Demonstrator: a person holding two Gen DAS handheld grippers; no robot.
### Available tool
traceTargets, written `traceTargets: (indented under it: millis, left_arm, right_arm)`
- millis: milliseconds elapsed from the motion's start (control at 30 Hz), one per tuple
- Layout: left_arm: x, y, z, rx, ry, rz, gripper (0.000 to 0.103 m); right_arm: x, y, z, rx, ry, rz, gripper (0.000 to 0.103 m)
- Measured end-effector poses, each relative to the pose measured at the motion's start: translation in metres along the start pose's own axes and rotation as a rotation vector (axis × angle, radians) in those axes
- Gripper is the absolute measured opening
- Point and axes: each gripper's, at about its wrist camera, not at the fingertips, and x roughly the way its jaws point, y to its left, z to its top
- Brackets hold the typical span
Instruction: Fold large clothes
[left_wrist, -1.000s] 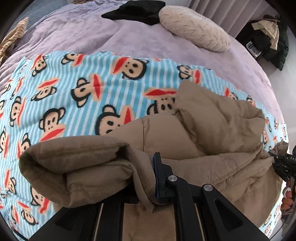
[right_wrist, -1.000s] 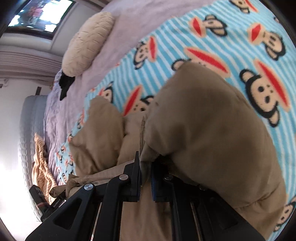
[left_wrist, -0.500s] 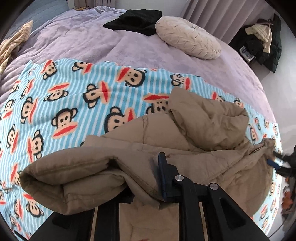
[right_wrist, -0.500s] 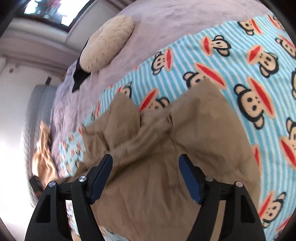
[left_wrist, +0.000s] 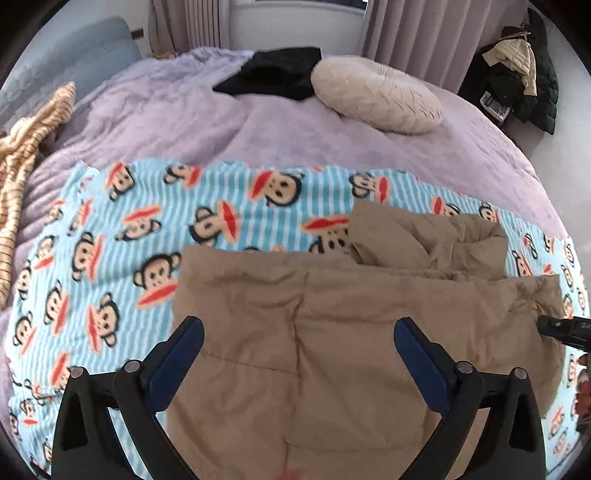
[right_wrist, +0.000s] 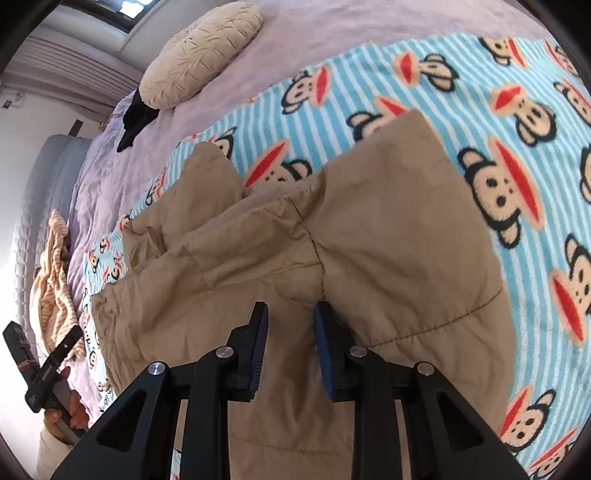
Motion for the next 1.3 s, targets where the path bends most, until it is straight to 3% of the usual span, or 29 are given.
traceTargets:
  millis: [33,67,100,133,167,200,267,400,633,733,800,933,1000,1067,1133,1233,1300]
  left_arm:
    - [0.005,0.001,0.002,0.004,0.009,-0.014,0.097]
    - [0.01,0.002,0.003,-0.001,0.025,-0.026,0.082]
    - [0.022,0.002,0.005,-0.008,0.058,-0.042,0.074]
    - [0.031,0.002,0.007,-0.012,0.082,-0.051,0.062]
    - [0.047,0.003,0.007,-0.015,0.096,-0.043,0.059]
    - [0.055,0.001,0.007,-0.017,0.1,-0.02,0.059]
    - [0.085,0.005,0.006,-0.031,0.111,0.033,0.059]
    - [0.116,0.007,0.009,-0.044,0.096,0.049,0.059]
    - [0.14,-0.001,0.018,-0.013,0.082,0.078,0.064]
    - [0.129,0.002,0.025,-0.052,0.089,0.097,0.064]
    - [0.108,0.001,0.029,-0.068,0.054,0.111,0.064]
    - [0.052,-0.028,0.029,-0.006,-0.067,-0.023,0.064]
    - [0.044,-0.052,0.023,0.051,-0.081,-0.078,0.064]
    - [0.057,-0.073,0.02,0.104,-0.072,-0.085,0.074]
    - [0.087,-0.086,0.015,0.117,-0.032,-0.021,0.074]
    - [0.12,-0.074,0.012,0.009,0.008,-0.029,0.078]
    - [0.125,-0.07,0.014,0.0,0.013,-0.019,0.083]
  right_arm:
    - [-0.004,0.001,0.001,-0.007,-0.013,0.001,0.043]
    - [-0.008,0.002,0.002,-0.017,-0.034,-0.005,0.045]
    - [-0.011,0.004,0.004,-0.035,-0.054,-0.019,0.045]
    - [-0.013,0.005,0.007,-0.052,-0.071,-0.034,0.044]
    - [-0.013,0.005,0.012,-0.067,-0.09,-0.07,0.038]
    - [-0.01,0.003,0.017,-0.068,-0.094,-0.1,0.026]
    - [0.001,-0.008,0.027,-0.058,-0.108,-0.167,0.019]
    - [0.025,-0.038,0.041,0.024,-0.114,-0.171,0.009]
    - [0.051,-0.056,0.055,0.073,-0.126,-0.199,0.008]
    - [0.048,-0.05,0.058,0.067,-0.108,-0.217,0.01]
    - [0.035,-0.039,0.058,0.049,-0.111,-0.229,0.013]
    - [0.005,0.002,0.042,-0.055,-0.178,-0.139,0.013]
    - [0.002,0.032,0.028,-0.135,-0.189,-0.069,0.013]
    - [0.021,0.057,0.019,-0.218,-0.149,-0.05,0.013]
    - [0.043,0.063,0.01,-0.248,-0.125,-0.097,0.013]
    - [0.071,0.05,0.014,-0.192,-0.134,-0.103,0.012]
    - [0.075,0.044,0.016,-0.155,-0.133,-0.081,0.012]
